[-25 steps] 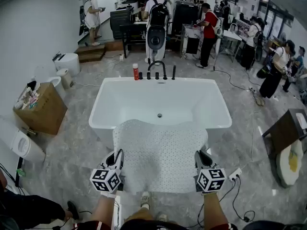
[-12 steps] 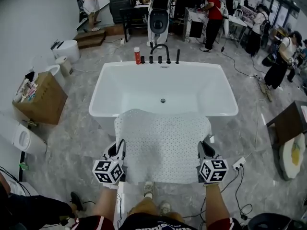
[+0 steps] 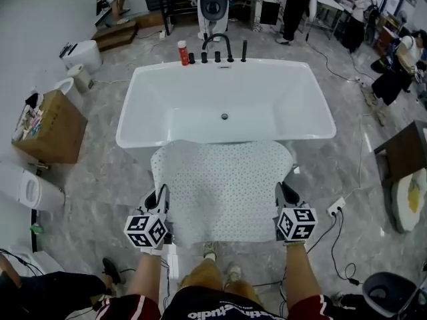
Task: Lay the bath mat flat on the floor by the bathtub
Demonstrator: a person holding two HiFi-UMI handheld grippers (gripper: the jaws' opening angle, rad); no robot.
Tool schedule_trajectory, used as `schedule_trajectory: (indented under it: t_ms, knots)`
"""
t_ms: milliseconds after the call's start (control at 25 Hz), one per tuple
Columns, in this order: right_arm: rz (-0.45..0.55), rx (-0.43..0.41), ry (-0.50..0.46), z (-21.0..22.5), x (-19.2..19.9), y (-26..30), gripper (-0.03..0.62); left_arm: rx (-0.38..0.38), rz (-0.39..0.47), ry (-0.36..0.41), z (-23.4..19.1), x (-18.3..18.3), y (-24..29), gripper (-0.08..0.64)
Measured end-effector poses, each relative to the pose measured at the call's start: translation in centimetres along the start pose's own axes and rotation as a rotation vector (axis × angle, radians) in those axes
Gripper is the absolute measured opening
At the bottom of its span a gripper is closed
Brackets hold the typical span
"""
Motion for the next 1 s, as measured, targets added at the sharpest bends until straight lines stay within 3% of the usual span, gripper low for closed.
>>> schedule_trajectory:
  t_ms: [280,600,1000]
  knots:
    - [-0.026,0.031,0.012,1.0,2.4,2.5,0.052,0.02,-0.042,-0.001,-1.6,2.2,2.8,0.029]
    - [0.029,0.03,-0.03,2.2,3.7,4.4,0.049,0.056,-0.043,-0.028,-2.3,4.4,5.8,0.029]
    - [0.043,0.008,-0.038,5.5,10.3,3.6,0.048,0.023,-0.038,-0.008,-0.9,10.8,5.4,0.029]
Point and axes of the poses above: the fingertips, and each gripper's own axes: y forward along the fingers, z to its right, x out of its underside, the point moved 1 cm from there along -y, backward along the fingers, and after that the axes turned 8 degrees about x, right-handed, at the moved point
